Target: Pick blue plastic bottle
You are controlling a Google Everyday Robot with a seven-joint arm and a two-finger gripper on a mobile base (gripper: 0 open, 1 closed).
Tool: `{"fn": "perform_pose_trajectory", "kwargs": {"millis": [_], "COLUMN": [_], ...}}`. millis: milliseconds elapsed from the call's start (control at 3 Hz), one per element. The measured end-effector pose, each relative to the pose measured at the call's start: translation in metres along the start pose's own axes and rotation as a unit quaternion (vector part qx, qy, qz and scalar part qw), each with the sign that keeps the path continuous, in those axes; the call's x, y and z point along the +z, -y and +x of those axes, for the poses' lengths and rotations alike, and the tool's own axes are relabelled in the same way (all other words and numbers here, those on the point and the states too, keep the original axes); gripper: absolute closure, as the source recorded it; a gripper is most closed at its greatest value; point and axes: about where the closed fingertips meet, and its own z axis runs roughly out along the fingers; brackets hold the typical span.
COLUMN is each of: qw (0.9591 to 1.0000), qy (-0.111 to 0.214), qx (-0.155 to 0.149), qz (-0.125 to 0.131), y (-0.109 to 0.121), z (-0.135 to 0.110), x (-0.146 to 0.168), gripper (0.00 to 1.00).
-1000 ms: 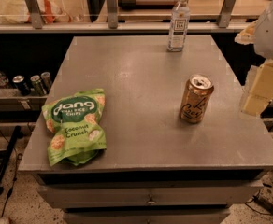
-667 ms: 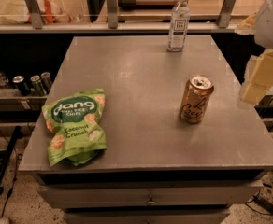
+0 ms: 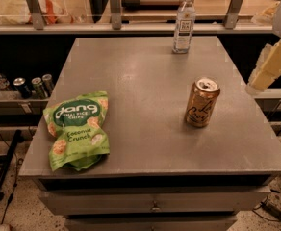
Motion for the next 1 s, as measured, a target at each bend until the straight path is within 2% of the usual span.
{"fn": "perform_pose_trajectory", "kwargs": {"millis": [333,667,1000], "qw": [0.9982,0.9945,0.9907], "qy": [0.046,0.082,0.101], "qx": [0.032,0.052,0.061], "qz": [0.017,0.041,0.067], "y": [0.017,0.038,0.060], "z": [0.005,0.005,0.003], "x": [0.018,0.028,0.028], "gripper": [0.00,0.00,0.00]}}
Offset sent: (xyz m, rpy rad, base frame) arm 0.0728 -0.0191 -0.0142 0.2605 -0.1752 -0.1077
